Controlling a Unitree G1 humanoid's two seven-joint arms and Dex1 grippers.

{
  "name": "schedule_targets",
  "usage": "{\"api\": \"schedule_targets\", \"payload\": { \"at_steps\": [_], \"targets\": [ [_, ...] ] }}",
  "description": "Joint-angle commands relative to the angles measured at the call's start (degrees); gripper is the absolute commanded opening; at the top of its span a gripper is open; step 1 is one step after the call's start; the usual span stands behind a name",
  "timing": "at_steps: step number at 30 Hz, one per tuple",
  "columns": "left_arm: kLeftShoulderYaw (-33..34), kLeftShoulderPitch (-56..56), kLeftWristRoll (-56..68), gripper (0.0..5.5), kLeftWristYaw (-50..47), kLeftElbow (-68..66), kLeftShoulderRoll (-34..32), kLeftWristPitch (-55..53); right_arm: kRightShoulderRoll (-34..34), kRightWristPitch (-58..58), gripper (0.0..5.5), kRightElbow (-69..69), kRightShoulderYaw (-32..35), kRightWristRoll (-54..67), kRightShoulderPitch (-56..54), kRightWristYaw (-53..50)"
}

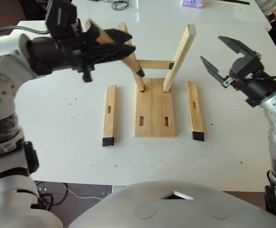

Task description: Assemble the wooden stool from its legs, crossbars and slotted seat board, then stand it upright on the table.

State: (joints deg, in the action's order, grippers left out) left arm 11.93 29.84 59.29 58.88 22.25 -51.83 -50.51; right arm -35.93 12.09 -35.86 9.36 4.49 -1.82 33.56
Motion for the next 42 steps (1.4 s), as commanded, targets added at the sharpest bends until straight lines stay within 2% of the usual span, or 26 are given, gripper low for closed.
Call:
{"api": "schedule_targets", "payload": {
  "at_steps": [1, 3, 7, 9, 12, 17, 22, 32, 42],
  "targets": [
    [-0.2, -9.5, -6.8, 1.31, 9.7, 2.3, -7.3, 4.9, -0.2, 2.3, 2.79, -4.3, 6.1, 1.8, 5.8, -0.5],
    [-0.7, -13.2, -11.7, 1.31, 11.4, 1.1, -7.1, 10.4, 0.1, 2.3, 2.79, -4.8, 7.6, 2.0, 7.9, -0.8],
    [-3.2, -16.3, -23.8, 1.31, 14.4, -8.5, -2.4, 29.1, 0.5, 1.9, 2.79, -4.3, 7.5, 1.8, 9.3, -1.9],
    [-4.0, -17.1, -26.4, 1.31, 17.5, -13.7, 0.0, 36.9, 0.6, 1.6, 2.79, -3.9, 6.7, 1.7, 9.2, -2.2],
    [-4.6, -18.0, -32.9, 1.31, 16.6, -22.0, 3.8, 49.6, 0.7, 1.1, 2.79, -2.9, 6.1, 1.7, 9.3, -2.3],
    [-7.3, -17.8, -37.3, 1.31, 24.8, -37.7, 5.9, 64.7, 0.5, 0.3, 2.79, -0.4, 4.5, 1.4, 8.9, -2.2],
    [-7.7, -16.4, -36.6, 1.31, 28.0, -43.4, 7.7, 68.8, -0.3, -0.8, 2.79, 1.8, 4.0, 1.7, 8.2, -1.5],
    [-8.2, -17.0, -35.3, 1.31, 29.4, -41.2, 7.9, 64.1, -0.8, -1.5, 2.79, 2.0, 3.0, 1.1, 9.9, -1.0],
    [-8.4, -13.7, -36.9, 1.31, 30.8, -44.5, 8.3, 65.0, -0.7, -0.7, 2.79, 0.7, 2.8, 1.6, 10.4, -1.1]
  ]
}}
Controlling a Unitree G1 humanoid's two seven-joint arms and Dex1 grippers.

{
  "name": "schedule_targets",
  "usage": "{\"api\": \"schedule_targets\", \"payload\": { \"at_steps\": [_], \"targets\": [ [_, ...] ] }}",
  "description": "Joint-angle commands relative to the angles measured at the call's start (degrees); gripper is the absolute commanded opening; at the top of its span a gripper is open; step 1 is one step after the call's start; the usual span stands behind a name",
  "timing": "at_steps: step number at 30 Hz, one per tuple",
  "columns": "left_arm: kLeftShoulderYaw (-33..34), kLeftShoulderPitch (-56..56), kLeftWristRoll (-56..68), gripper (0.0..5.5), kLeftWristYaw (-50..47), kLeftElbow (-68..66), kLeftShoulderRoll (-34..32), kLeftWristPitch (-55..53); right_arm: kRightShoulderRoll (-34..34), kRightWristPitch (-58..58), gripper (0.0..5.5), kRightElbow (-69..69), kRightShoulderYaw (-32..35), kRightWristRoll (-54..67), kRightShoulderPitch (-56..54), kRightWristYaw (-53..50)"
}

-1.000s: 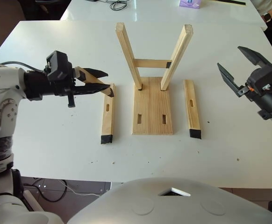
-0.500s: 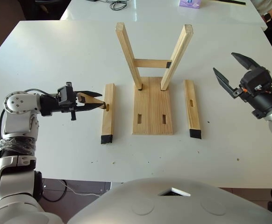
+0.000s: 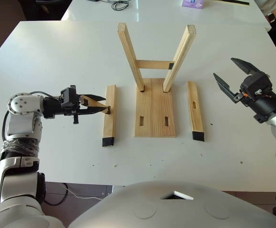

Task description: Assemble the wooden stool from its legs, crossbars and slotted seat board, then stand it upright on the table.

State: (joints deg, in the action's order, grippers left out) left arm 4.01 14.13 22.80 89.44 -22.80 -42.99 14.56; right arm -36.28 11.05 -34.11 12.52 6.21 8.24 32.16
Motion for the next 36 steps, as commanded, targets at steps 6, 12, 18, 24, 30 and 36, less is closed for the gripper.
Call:
{"api": "schedule_targets", "payload": {
  "at_steps": [6, 12, 18, 24, 30, 36],
  "targets": [
    [-1.1, 3.9, -0.7, 1.31, 1.8, -0.1, -0.7, 0.2, -0.1, 0.7, 2.79, -1.7, -0.5, -0.3, 1.0, -0.1],
    [-2.9, 4.7, -1.3, 1.31, 2.9, -2.3, -1.5, 2.3, 0.0, 1.0, 2.79, -2.4, -0.7, 0.0, 1.6, -0.3],
    [-3.7, 6.5, -1.1, 1.31, 3.0, -4.0, -1.7, 2.9, 0.1, 1.3, 2.79, -2.9, -0.6, 0.1, 1.9, -0.5],
    [-4.9, 7.9, -1.4, 1.31, 3.0, -5.7, -1.4, 4.6, 0.2, 1.4, 2.79, -3.3, -0.7, 0.0, 2.2, -0.7],
    [-6.2, 6.9, -1.0, 1.31, 3.0, -6.1, -2.4, 5.6, 0.0, 1.3, 2.79, -2.6, -1.5, 0.1, 1.2, -0.3],
    [-8.2, 5.8, -0.8, 1.31, 3.0, -6.8, -3.7, 7.1, -0.1, 1.3, 2.79, -2.6, -1.4, 0.2, 1.2, -0.3]
  ]
}}
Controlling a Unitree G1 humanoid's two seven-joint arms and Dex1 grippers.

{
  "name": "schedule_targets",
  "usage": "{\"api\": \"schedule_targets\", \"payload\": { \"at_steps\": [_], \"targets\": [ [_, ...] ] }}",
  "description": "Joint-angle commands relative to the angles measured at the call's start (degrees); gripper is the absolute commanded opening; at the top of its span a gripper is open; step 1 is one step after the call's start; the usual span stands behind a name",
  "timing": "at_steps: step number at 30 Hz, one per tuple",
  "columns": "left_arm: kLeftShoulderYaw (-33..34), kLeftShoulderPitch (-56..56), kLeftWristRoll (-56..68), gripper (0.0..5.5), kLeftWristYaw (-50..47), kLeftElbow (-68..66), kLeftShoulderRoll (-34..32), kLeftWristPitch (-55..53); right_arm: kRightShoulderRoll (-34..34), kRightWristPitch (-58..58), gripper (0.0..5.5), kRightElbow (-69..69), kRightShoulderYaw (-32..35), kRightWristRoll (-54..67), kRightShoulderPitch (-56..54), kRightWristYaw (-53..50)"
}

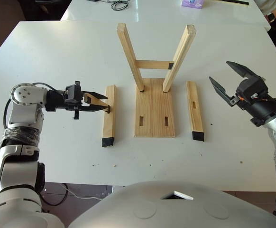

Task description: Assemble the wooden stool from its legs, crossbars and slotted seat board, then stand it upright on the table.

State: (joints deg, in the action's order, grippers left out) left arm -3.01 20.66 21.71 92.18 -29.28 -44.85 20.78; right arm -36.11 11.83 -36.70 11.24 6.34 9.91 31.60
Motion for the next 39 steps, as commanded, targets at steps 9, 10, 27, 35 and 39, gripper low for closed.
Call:
{"api": "schedule_targets", "payload": {
  "at_steps": [9, 10, 27, 35, 39],
  "targets": [
    [-7.1, -1.1, 1.3, 1.31, 0.3, 1.5, -4.6, -1.4, -0.5, 1.0, 2.79, -0.7, -0.2, 0.1, -0.3, 0.4],
    [-8.0, -0.4, 1.4, 1.31, 0.3, 1.8, -4.9, -3.0, -0.5, 1.1, 2.79, -0.8, -0.3, 0.1, -0.4, 0.4],
    [-5.9, -5.2, -3.8, 1.31, -8.2, 5.4, -0.1, -8.0, -2.5, 1.6, 2.79, -0.3, -0.6, 0.5, -1.3, 3.2],
    [-6.0, -4.4, 0.4, 1.31, -5.5, 12.8, -2.8, -23.5, -2.6, 1.3, 2.79, -0.3, -1.6, -0.1, -1.4, 3.2],
    [-5.4, -3.2, -0.4, 1.31, -6.7, 13.1, -1.9, -24.7, -2.6, 1.1, 2.79, -0.4, -1.8, -0.5, -1.0, 3.0]
  ]
}}
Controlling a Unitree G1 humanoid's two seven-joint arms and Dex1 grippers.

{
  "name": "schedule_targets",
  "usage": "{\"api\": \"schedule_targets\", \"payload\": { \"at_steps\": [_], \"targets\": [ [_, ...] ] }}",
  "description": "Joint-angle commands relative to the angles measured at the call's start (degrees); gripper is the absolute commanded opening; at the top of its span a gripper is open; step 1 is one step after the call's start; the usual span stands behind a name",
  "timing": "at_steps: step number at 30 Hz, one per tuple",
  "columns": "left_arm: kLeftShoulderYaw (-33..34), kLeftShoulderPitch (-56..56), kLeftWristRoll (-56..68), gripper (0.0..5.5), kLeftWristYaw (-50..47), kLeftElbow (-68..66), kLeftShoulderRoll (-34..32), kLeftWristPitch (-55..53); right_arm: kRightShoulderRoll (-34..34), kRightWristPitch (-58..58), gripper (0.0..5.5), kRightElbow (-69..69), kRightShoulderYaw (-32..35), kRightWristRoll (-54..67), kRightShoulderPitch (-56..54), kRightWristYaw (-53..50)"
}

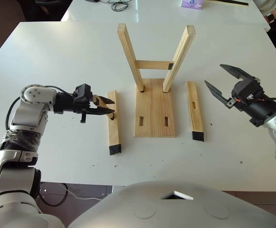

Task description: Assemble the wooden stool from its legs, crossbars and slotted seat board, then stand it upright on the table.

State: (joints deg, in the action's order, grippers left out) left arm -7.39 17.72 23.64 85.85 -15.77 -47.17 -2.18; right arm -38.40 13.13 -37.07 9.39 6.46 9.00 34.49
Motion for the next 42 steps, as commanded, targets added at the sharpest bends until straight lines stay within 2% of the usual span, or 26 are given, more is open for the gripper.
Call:
{"api": "schedule_targets", "payload": {
  "at_steps": [1, 2, 3, 5, 11, 17, 20, 29, 39, 42],
  "targets": [
    [-0.9, 0.1, -2.8, 1.31, -1.1, -0.8, 0.8, -1.5, -0.4, -0.2, 2.79, -0.2, 0.1, -0.6, 0.1, 0.0],
    [-0.8, 0.5, -3.4, 1.31, -2.1, -1.4, 1.5, -0.8, -0.4, -0.2, 2.79, -0.2, 0.1, -0.7, 0.1, 0.0],
    [-1.0, 0.8, -3.8, 1.67, -2.6, -1.8, 1.8, -1.2, -0.4, -0.3, 2.81, -0.1, 0.0, -0.7, 0.0, 0.0],
    [-1.7, 0.9, -5.6, 1.94, -3.2, -3.4, 2.9, 0.2, -0.2, -0.4, 2.81, 0.1, -0.2, -0.8, -0.2, -0.1],
    [-4.3, -7.6, -13.9, 2.94, -8.0, -16.1, 8.2, 16.7, 1.1, -2.2, 2.81, 1.3, -2.7, -2.3, 1.9, -0.8],
    [-3.6, -7.2, -13.7, 3.9, -10.0, -22.4, 9.4, 21.8, 0.3, -2.8, 2.81, 2.8, -2.7, -2.0, -0.6, 0.2],
    [-2.2, -5.7, -11.4, 4.37, -10.5, -20.4, 9.9, 21.3, 0.1, -2.9, 2.81, 3.1, -2.7, -2.0, -1.3, 0.5],
    [5.0, -9.6, 6.3, 4.37, -7.8, 6.5, 6.1, -3.3, -0.5, -3.7, 2.81, 4.0, -2.2, -2.2, -2.3, 0.9],
    [12.0, -8.5, 13.6, 4.37, -9.8, 15.3, 4.6, -15.7, -0.8, -4.3, 2.81, 4.3, -1.8, -2.1, -2.7, 1.0],
    [15.2, -4.9, 18.0, 4.37, -15.2, 16.2, 5.4, -23.3, -0.8, -4.4, 2.81, 4.4, -1.8, -2.1, -2.8, 1.1]
  ]
}}
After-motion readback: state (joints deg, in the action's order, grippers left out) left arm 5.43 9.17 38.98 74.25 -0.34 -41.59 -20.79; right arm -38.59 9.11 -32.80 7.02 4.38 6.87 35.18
